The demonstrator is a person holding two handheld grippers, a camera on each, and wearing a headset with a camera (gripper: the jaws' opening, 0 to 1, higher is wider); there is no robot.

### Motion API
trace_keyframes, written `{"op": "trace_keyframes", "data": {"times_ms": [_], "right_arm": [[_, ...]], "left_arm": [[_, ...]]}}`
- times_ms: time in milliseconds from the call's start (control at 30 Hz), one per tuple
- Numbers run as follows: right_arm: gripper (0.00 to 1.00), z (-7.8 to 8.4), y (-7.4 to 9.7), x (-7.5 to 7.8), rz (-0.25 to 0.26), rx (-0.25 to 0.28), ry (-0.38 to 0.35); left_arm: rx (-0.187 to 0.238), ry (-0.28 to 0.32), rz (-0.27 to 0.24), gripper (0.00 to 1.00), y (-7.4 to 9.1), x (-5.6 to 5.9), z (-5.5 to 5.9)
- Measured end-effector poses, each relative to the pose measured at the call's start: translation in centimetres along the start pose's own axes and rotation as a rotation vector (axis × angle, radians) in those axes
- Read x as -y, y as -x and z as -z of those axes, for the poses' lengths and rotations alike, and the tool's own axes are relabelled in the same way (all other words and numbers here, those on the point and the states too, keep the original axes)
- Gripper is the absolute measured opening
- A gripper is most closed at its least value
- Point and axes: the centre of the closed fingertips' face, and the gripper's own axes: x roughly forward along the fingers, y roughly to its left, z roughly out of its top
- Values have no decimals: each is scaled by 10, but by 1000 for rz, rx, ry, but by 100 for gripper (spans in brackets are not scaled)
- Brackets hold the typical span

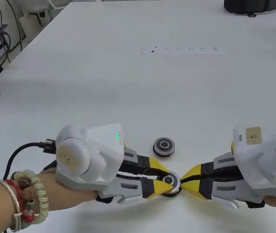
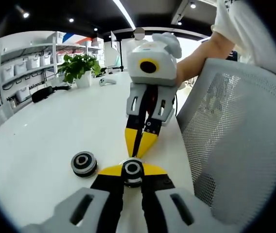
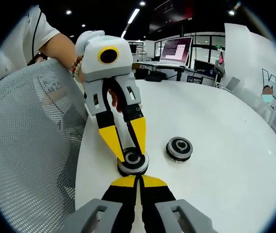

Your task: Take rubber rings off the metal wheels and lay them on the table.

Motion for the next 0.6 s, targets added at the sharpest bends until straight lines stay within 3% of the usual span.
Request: {"op": "trace_keyframes", "data": {"times_ms": [167,233,333,367,400,433,567,600], "right_arm": [[0,2,1,3,5,8,-119],[0,2,1,3,8,35,-195],[0,5,1,5,16,71,-229],[0,4,1,3,16,84,-301],[0,4,2,6,1,80,-263],[0,5,1,5,-1,72,-345],[0,3,0,5,-40,72,-459],[0,3,0,6,-51,88,-539]], "left_arm": [[-2,1,-3,7,-1,0,0],[1,0,-2,7,0,0,1],[6,0,-1,7,-1,0,1],[8,-3,0,7,-1,0,1],[9,-2,0,7,-1,0,1],[11,-2,0,7,-1,0,1],[14,-3,2,7,-1,0,1],[14,-4,1,7,-1,0,1]]}}
